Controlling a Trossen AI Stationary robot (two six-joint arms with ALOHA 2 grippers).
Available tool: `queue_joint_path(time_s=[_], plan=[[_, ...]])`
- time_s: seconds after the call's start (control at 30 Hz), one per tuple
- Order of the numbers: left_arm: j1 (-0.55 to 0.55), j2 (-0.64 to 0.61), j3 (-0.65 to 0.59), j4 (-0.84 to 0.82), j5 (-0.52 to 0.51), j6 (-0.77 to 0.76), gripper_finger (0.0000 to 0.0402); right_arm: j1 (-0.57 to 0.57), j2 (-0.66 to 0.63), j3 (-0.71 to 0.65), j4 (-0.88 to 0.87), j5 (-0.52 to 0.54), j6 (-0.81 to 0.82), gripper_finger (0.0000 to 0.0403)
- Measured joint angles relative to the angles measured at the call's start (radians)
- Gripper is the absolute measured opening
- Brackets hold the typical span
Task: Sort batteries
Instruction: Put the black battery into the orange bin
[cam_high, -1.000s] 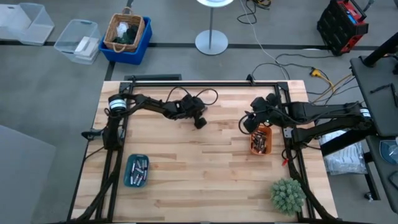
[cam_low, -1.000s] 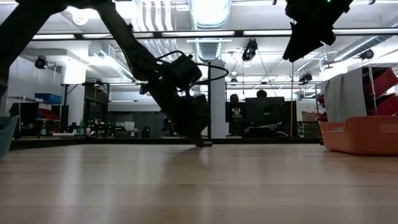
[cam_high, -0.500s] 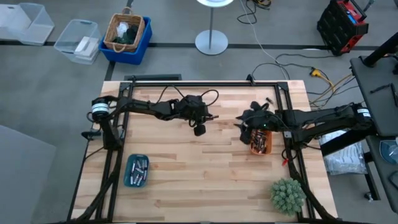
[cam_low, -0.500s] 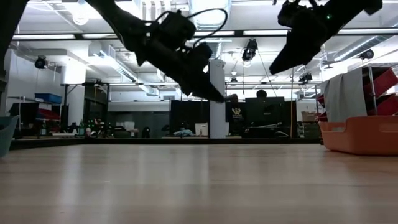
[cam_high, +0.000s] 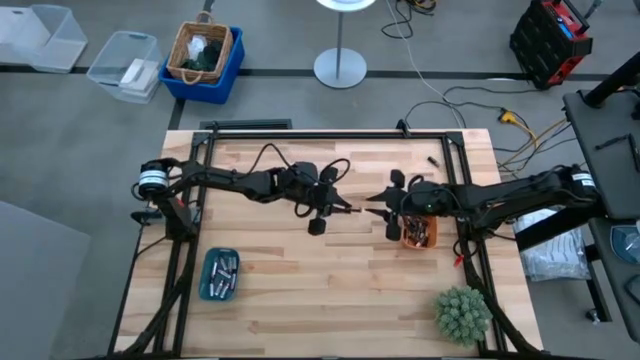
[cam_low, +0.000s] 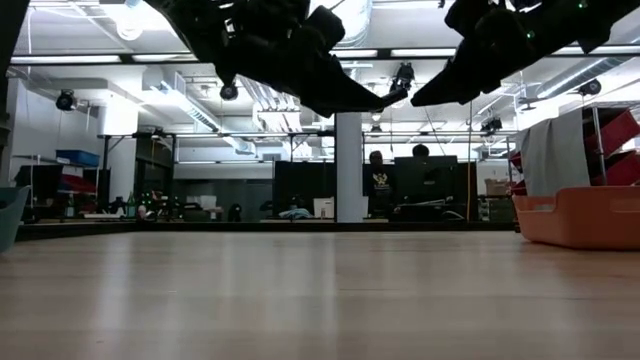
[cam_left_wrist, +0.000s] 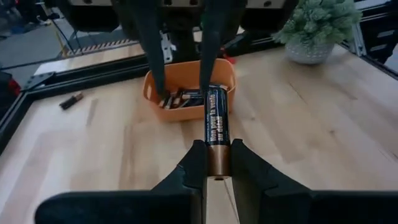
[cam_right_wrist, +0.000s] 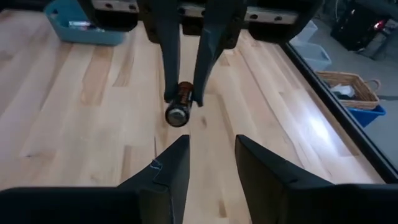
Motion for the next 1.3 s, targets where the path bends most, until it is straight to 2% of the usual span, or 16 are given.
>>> queue_joint_path(time_s=[0.2,0.33,0.5,0.73,1.3], plan=[[0.002,0.0,0.0,0.001,-0.012,0.0,0.0025,0.011,0.026,0.002,0.016,-0.001,0.005,0.0152],[0.001,0.0,0.0,0.002,-0.061,0.0,0.0025,0.013,0.05,0.002,0.047,-0.002,0.002,0.0175],[0.001,0.0,0.0,0.024,-0.067,0.0,0.0025,0.013,0.079,0.002,0.1,0.0,-0.014,0.0188],[0.001,0.005,0.0,0.03,-0.069,0.0,0.0025,0.013,0.091,0.002,0.155,0.0,-0.03,0.0177],[0.0,0.008,0.002,0.045,-0.069,0.0,0.0025,0.012,0.09,0.002,0.152,0.001,-0.04,0.0138]])
